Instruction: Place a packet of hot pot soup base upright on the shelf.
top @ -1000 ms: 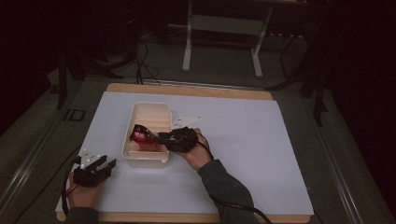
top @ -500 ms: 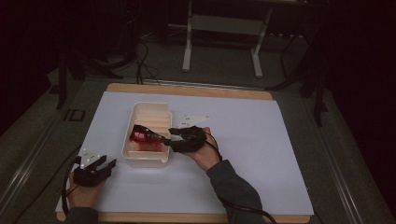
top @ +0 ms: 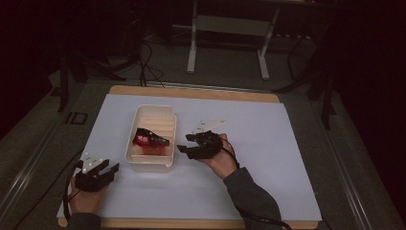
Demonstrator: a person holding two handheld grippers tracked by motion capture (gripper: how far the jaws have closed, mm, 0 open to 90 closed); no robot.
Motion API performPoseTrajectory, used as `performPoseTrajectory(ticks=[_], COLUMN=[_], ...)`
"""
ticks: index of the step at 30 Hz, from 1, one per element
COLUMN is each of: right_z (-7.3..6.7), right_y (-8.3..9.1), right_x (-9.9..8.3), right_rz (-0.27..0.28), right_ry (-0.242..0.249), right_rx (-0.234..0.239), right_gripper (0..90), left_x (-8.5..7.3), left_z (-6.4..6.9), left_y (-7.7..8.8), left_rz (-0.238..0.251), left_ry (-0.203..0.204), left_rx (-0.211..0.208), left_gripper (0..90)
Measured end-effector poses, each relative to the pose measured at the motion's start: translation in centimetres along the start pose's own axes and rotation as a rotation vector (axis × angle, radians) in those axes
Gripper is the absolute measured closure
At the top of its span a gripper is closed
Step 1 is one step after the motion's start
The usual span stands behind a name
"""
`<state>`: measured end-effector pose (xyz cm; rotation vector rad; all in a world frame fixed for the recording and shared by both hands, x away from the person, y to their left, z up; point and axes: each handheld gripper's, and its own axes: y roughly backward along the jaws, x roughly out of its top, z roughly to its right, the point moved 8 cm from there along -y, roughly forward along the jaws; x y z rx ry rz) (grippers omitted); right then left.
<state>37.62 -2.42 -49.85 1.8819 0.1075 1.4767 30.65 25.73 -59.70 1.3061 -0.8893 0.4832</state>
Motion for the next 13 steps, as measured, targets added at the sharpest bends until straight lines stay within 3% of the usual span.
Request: performPoseTrajectory(ticks=[4, 8, 13], right_z=[0.6, 1.1, 2.7], right_y=[0.8, 1.9, 3.8], right_x=[-1.8, -3.1, -5.4], right_rz=[-0.034, -0.028, -0.043], right_ry=[-0.022, -0.050, -0.082], right_rx=[-0.008, -0.018, -0.068], right_gripper=[46.8, 46.1, 44.4], left_x=[0.0, 0.0, 0.0], left_z=[0.0, 0.0, 0.0], left_y=[0.0, 0.0, 0.1], left_rz=[-0.001, 0.000, 0.001], left_ry=[-0.004, -0.005, -0.001], left_rx=[0.002, 0.002, 0.001], left_gripper=[55.9, 55.9, 55.7])
